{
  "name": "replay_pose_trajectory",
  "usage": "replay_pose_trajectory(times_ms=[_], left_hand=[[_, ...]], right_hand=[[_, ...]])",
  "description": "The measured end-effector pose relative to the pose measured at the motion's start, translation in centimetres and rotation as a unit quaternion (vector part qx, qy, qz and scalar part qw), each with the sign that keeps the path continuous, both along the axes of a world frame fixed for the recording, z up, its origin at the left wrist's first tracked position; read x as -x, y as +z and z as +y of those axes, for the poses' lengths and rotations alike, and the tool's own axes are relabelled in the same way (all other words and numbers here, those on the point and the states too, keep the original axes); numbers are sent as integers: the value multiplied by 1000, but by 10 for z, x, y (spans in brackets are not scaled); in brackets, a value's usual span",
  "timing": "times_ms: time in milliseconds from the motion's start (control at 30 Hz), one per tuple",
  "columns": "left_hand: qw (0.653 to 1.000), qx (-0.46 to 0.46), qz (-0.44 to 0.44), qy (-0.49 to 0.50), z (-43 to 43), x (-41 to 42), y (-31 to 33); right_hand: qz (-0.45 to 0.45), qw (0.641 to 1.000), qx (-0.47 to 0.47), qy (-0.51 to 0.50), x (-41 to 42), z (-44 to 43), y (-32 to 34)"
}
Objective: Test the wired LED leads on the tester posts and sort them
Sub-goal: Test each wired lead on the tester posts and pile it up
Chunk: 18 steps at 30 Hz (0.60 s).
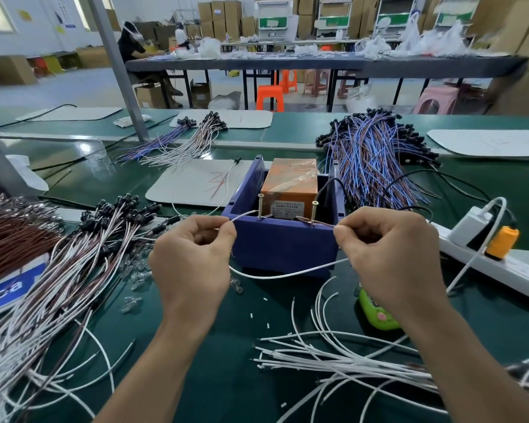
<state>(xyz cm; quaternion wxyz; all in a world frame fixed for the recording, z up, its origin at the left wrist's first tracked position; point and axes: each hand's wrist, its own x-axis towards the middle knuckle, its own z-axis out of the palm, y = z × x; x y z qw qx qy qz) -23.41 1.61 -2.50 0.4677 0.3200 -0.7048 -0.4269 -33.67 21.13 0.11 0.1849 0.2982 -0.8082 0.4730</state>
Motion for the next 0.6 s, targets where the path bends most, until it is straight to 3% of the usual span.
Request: replay_pose_trajectory(times_ms=[400,600], left_hand=[[1000,18,4,2,-1,1,-2],[998,-18,45,-30,3,-3,-1]], right_hand=[[29,999,-5,-34,1,-2,-2],[-5,999,-30,19,-5,2,9]])
